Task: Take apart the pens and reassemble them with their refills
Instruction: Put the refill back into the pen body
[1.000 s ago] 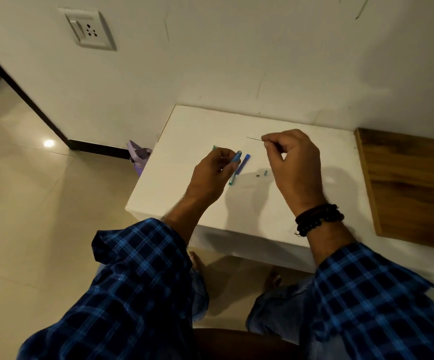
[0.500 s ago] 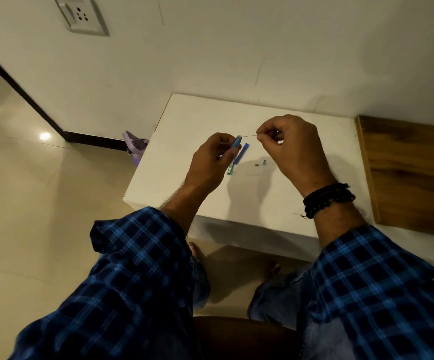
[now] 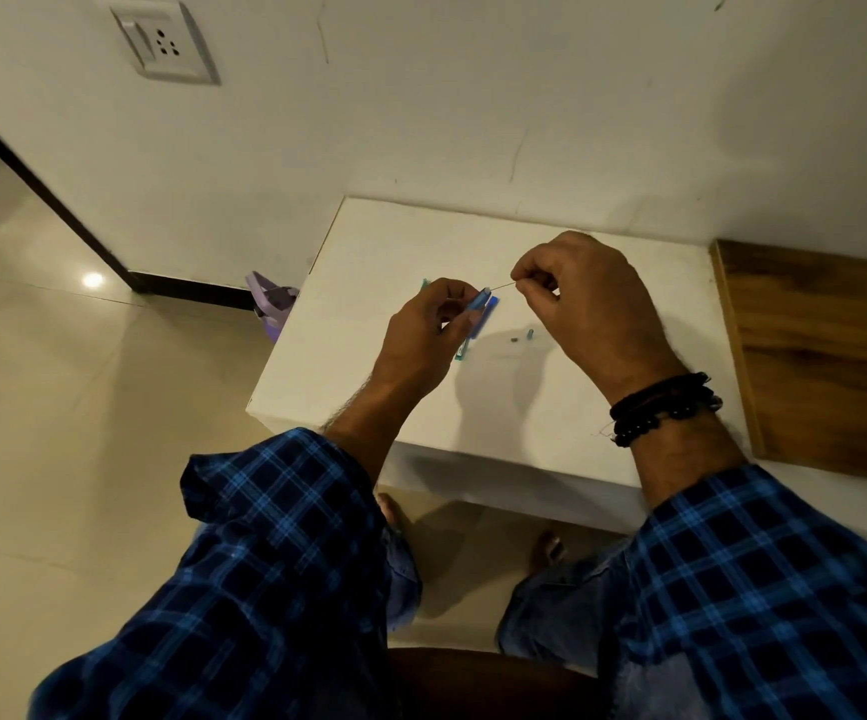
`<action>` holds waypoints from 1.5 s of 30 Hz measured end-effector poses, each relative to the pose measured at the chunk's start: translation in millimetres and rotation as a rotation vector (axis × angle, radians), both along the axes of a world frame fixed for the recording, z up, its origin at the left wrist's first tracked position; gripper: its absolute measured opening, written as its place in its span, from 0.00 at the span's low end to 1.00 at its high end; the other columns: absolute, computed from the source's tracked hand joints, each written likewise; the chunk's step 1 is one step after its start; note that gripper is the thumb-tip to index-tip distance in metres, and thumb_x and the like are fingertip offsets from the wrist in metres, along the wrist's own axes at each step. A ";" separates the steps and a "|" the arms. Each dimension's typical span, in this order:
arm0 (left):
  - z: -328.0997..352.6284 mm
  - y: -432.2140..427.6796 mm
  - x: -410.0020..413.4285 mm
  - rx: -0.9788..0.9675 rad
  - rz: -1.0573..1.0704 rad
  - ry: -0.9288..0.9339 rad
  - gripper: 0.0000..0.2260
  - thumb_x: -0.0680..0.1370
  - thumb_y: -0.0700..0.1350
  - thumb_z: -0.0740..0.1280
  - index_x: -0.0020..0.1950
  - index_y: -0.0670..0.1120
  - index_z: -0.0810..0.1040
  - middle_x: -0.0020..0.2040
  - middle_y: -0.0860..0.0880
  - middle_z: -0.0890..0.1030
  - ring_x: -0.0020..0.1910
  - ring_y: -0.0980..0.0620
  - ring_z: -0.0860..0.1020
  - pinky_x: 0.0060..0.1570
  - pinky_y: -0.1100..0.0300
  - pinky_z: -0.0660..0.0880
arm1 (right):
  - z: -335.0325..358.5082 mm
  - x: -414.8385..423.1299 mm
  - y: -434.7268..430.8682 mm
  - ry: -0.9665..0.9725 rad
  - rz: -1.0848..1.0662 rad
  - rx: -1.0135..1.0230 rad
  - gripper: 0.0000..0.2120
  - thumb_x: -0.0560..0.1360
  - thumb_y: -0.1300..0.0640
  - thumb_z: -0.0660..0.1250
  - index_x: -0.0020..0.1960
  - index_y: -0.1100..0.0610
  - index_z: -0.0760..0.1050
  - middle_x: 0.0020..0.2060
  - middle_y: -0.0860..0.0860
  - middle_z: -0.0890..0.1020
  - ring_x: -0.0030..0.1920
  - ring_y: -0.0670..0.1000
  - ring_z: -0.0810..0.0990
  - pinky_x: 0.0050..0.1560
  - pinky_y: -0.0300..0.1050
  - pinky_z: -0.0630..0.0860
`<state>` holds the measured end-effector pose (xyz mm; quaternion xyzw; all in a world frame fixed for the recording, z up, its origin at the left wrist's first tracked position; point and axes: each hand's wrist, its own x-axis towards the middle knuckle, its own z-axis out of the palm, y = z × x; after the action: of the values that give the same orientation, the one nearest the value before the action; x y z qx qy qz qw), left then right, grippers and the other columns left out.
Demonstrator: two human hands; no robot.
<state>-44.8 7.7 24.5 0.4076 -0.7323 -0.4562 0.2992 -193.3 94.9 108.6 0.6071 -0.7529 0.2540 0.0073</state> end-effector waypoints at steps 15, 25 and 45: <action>2.0 2.3 -1.0 -0.029 -0.016 -0.015 0.07 0.80 0.44 0.70 0.57 0.46 0.80 0.53 0.50 0.84 0.52 0.52 0.82 0.53 0.63 0.78 | -3.7 1.7 -3.9 0.037 0.031 0.064 0.08 0.81 0.56 0.65 0.55 0.54 0.82 0.51 0.52 0.82 0.50 0.53 0.80 0.49 0.46 0.76; 3.4 5.5 -2.7 -0.021 -0.051 -0.006 0.03 0.80 0.46 0.70 0.53 0.50 0.79 0.48 0.56 0.82 0.50 0.54 0.82 0.54 0.61 0.78 | -3.5 4.2 -9.2 -0.018 0.049 0.129 0.10 0.82 0.56 0.63 0.57 0.55 0.82 0.53 0.53 0.81 0.51 0.53 0.80 0.49 0.42 0.71; 6.1 7.0 -2.2 0.072 -0.054 0.076 0.04 0.80 0.45 0.69 0.55 0.49 0.78 0.53 0.49 0.85 0.54 0.52 0.83 0.61 0.51 0.79 | -15.7 2.2 -6.2 -0.583 -0.005 -0.040 0.08 0.79 0.58 0.68 0.54 0.55 0.84 0.44 0.48 0.86 0.46 0.46 0.85 0.51 0.50 0.84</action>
<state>-47.0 14.7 30.6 0.3806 -0.7143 -0.5053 0.2995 -191.2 88.7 93.0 0.5064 -0.7196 0.4325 -0.1969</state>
